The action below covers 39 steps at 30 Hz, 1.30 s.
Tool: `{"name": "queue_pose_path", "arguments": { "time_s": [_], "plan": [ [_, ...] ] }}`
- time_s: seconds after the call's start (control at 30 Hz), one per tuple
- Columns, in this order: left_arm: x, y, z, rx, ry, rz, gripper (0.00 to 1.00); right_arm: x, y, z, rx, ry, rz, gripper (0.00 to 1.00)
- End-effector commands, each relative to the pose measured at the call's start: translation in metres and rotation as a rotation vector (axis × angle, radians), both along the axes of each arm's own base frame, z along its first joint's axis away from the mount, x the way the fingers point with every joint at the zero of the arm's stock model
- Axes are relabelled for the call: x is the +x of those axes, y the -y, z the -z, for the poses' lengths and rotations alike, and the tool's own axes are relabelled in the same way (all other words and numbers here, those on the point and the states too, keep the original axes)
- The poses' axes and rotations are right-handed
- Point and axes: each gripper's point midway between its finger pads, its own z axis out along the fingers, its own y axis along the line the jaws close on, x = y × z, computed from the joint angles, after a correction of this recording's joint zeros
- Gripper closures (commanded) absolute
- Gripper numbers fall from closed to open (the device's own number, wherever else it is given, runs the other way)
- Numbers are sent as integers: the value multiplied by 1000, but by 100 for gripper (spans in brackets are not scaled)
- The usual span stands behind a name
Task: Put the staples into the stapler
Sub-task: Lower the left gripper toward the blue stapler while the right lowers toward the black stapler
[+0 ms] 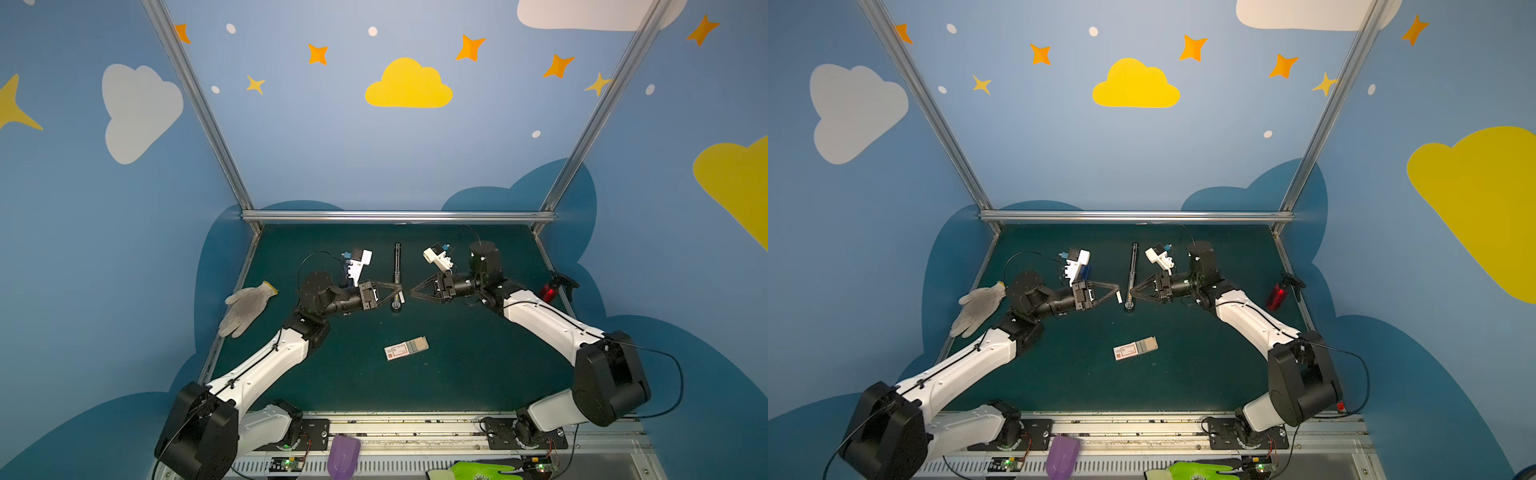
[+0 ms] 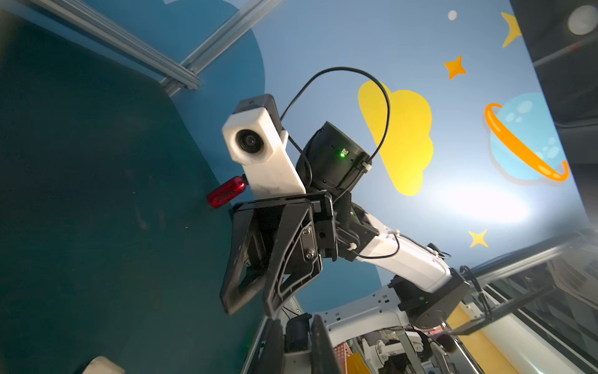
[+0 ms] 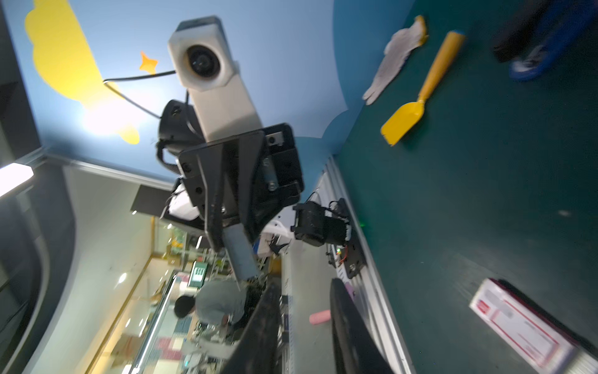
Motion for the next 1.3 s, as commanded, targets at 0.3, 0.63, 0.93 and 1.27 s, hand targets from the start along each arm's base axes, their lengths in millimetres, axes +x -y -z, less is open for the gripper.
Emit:
{"name": "queue_pose_path", "arguments": {
  "time_s": [0.3, 0.63, 0.93, 1.27],
  "plan": [
    [11, -47, 57, 283, -113, -214, 87, 84, 24, 182, -774, -60, 344, 73],
    [16, -71, 73, 386, -162, -311, 87, 100, -37, 231, -881, -21, 234, 75],
    [41, -92, 91, 566, -197, -426, 86, 92, -66, 219, -866, 16, 170, 77],
    [99, -77, 118, 774, -219, -356, 86, 53, 17, 156, -759, 43, 266, 76]
  ]
}}
